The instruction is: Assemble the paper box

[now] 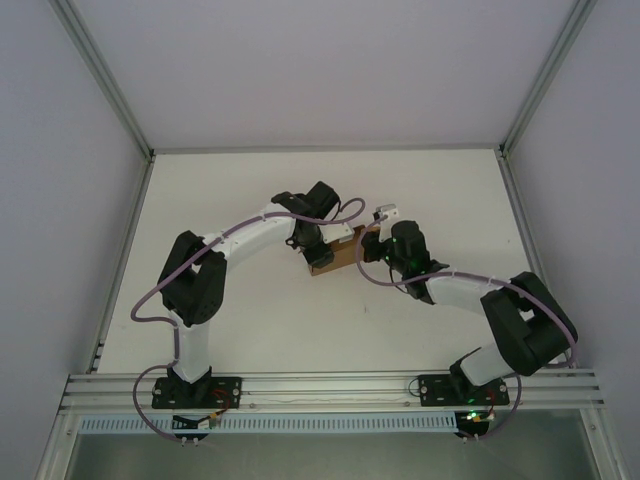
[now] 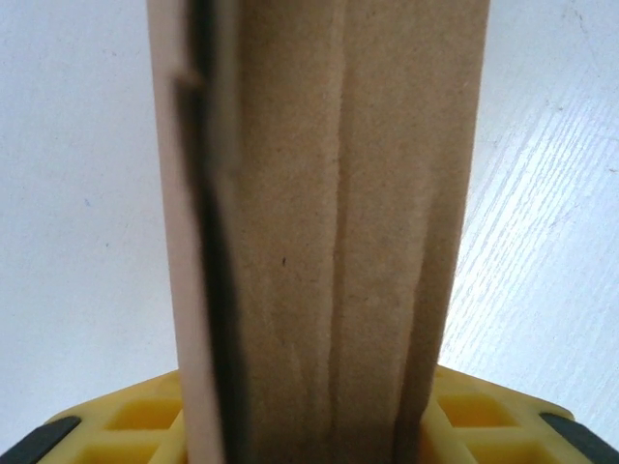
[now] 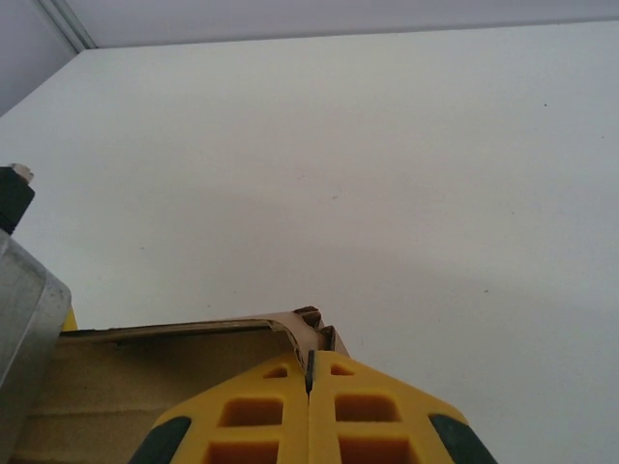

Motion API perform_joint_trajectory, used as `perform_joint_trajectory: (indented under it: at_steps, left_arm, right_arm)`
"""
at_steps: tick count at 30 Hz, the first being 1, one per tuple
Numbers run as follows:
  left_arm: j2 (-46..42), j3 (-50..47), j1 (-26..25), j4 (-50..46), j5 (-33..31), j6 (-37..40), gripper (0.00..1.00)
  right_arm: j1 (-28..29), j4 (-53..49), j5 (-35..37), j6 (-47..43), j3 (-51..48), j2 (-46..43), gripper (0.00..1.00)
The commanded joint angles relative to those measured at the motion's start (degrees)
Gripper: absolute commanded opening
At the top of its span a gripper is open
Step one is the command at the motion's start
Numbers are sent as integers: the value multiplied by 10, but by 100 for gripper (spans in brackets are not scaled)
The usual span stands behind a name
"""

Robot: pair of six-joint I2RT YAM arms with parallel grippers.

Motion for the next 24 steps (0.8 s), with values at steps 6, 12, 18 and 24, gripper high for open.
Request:
perform_joint_trajectory:
  at_steps: [6, 12, 18, 24]
  left_arm:
    - [10, 9, -7, 15, 8, -2, 45]
    - [-1, 10, -6, 25, 17, -5, 54]
    - [-31, 1, -6, 38, 16, -14, 66]
    - [-102, -59, 2, 89, 13, -51, 73]
  right_arm:
    - [15, -124, -66, -15, -46, 16, 0]
    - [15, -180, -39, -13, -16, 4, 0]
    - [18, -253, 10, 8, 35, -2, 0]
    - [29, -283, 31, 9, 58, 4, 0]
